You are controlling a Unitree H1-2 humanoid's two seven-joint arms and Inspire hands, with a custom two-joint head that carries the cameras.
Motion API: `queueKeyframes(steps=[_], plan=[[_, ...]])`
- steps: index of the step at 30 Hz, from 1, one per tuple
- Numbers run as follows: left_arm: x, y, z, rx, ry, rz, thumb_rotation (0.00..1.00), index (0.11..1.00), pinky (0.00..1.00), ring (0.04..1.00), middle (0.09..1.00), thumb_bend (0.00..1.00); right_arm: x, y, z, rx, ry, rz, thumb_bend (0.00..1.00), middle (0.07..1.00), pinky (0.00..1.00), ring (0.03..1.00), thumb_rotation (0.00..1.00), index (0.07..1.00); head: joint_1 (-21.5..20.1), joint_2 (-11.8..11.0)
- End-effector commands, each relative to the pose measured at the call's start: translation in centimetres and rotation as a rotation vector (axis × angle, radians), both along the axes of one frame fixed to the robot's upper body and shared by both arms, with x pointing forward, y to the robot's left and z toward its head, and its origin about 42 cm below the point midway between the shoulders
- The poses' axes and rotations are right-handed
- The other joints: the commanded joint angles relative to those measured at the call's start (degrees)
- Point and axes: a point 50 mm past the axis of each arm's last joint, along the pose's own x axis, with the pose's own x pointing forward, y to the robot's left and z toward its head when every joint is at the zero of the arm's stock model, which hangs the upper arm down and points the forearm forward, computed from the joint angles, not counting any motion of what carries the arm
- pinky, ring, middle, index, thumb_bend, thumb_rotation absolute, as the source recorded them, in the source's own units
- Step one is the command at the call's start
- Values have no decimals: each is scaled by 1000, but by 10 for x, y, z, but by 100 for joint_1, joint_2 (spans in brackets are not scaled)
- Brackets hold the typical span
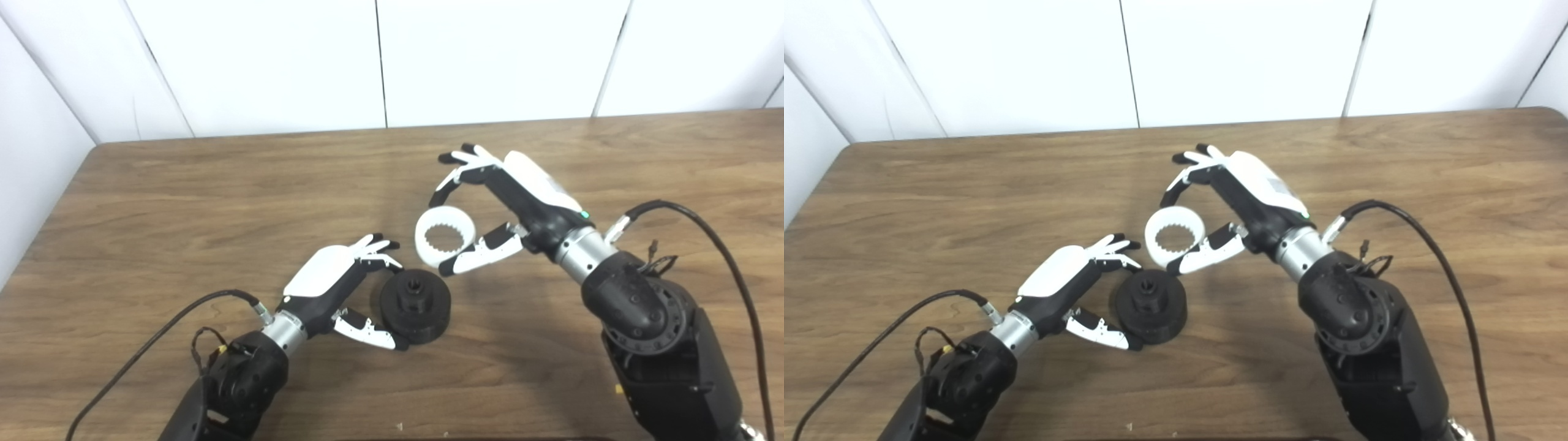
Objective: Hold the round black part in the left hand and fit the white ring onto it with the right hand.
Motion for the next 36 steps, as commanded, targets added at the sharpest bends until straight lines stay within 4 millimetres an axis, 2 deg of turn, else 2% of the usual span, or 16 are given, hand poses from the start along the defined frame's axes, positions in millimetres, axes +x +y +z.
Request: queueKeyframes(steps=[1, 23, 36], plan=[[3, 1, 2, 27, 2, -7, 367, 632, 934, 998, 938, 781, -5, 4, 17, 13, -67, 14, 523, 909, 1000, 1000, 148, 490, 5, 8], [4, -1, 3, 25, -5, -9, 370, 640, 931, 997, 938, 782, -13, 21, -7, -16, 5, 65, 523, 899, 1000, 1000, 151, 490, 20, 56], [3, -2, 4, 18, -11, -10, 372, 634, 930, 995, 935, 779, -13, 23, -18, -16, 29, 67, 524, 899, 1000, 1000, 150, 490, 45, 62]])
